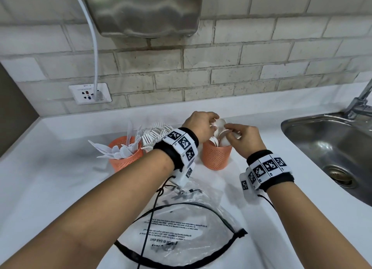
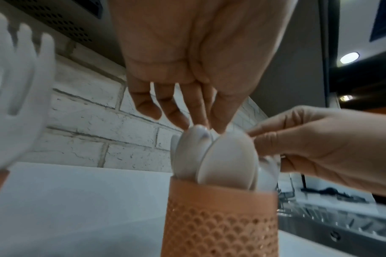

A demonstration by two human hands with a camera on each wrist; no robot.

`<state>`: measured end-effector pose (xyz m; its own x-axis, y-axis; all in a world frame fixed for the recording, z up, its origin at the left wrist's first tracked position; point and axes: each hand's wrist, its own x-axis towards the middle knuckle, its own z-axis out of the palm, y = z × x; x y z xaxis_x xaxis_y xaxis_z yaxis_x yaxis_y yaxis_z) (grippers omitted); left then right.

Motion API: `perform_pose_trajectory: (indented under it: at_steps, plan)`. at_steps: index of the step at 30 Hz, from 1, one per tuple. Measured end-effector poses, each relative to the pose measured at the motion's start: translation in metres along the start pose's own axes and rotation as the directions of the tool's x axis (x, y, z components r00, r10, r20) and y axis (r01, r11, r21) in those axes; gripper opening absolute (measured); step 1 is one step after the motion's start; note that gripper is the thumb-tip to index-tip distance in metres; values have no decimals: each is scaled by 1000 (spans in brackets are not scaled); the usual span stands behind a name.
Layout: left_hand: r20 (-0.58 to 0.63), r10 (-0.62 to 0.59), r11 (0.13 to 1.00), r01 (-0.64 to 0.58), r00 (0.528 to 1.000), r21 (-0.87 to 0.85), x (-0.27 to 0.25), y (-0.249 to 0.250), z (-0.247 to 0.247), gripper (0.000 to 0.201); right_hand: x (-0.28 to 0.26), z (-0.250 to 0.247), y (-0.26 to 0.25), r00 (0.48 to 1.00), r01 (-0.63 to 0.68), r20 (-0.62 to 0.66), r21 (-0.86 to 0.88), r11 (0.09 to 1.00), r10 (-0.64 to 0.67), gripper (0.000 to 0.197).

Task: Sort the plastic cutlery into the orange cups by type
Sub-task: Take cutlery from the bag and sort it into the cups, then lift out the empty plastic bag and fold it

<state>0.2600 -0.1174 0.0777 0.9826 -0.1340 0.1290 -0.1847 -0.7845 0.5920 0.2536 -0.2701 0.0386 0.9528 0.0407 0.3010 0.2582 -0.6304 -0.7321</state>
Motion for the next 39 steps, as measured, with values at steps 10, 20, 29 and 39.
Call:
perform_pose_trajectory:
  at_steps: [10, 20, 29, 39]
  plan:
    - [330, 87, 948, -180, 940, 264, -83, 39, -91, 41, -57, -23, -27, 961, 51, 268, 54, 997, -64, 10]
    - [543, -209, 856, -116, 813, 503, -194, -29, -89, 85, -124, -16, -38, 600, -16, 778, -219, 976, 184, 59]
    - [413, -143, 734, -183, 899, 654, -241, -55, -29, 137, -142, 3, -46, 781, -35, 602, -223, 974, 166, 5]
    - [36, 217, 851, -207, 976, 482, -233, -44, -15, 50, -153, 6, -55, 932, -209, 362, 515, 831, 10, 26]
